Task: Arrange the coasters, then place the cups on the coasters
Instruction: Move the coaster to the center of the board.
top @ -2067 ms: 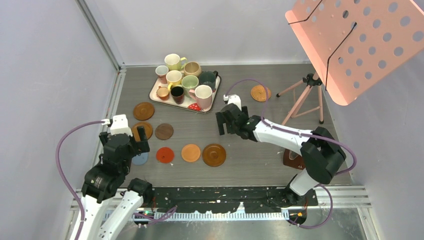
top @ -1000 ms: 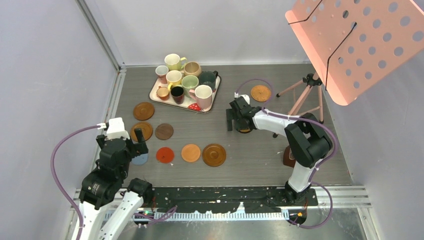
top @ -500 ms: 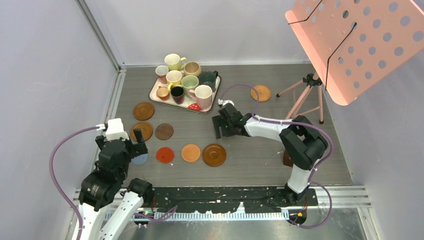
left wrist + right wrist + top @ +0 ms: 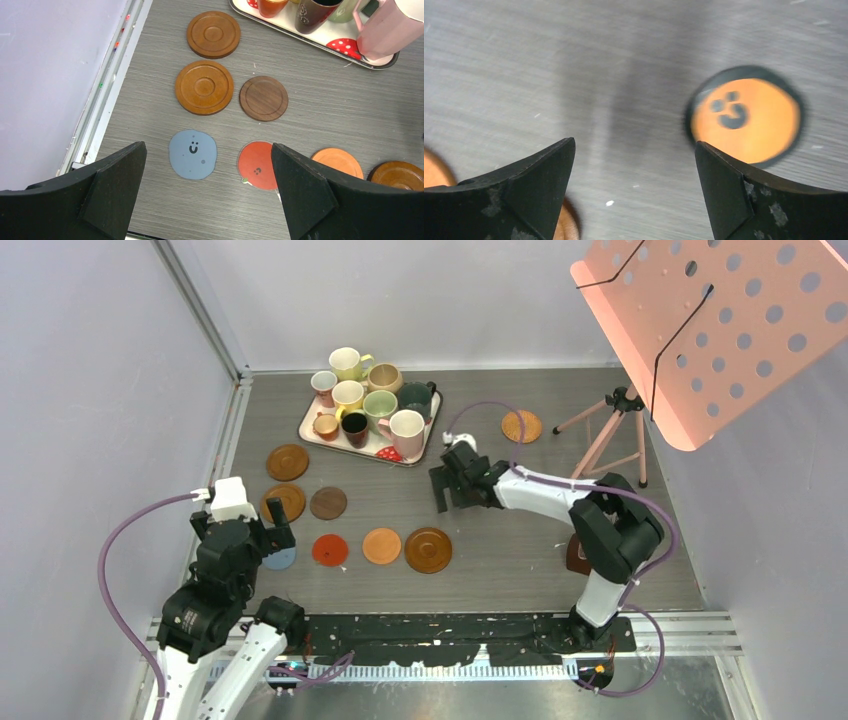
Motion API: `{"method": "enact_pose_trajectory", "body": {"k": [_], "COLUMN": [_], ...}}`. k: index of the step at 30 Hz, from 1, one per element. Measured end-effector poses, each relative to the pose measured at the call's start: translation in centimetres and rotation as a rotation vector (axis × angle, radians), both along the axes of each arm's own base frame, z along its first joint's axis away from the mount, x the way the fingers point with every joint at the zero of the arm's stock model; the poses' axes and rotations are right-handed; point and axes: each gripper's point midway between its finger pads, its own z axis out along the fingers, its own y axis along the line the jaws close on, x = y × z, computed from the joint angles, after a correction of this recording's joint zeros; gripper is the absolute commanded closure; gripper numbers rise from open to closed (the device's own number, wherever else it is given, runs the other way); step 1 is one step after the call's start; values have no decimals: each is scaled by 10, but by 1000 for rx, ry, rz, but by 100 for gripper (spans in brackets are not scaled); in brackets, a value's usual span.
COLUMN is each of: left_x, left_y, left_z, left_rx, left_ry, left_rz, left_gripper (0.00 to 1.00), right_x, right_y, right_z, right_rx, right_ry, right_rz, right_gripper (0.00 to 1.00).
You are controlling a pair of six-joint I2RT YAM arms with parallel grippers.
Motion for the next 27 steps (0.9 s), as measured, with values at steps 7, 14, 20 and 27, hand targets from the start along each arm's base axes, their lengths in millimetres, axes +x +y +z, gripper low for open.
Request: {"method": "enact_pose_trajectory", "body": {"k": [7,14,20,27], "left_x": [0,0,0,0], "left_y": [0,1,1,2], "left_z": [0,0,0,0], "left_rx": [0,1,2,5], "left_ry": [0,0,-1,-2], "left_rz": [1,3,6,13], "left_gripper": [1,1,1,1], "right_x": [40,47,48,47], "right_y": [-61,-84,-92,-95], "right_z": [19,16,6,-4], "right_rx": [-25,-35,-30,-26], "right_ry": [-43,-21,10,42], "right_rz": [-157,-215,-252,-282], "right_gripper": [5,5,5,4]}}
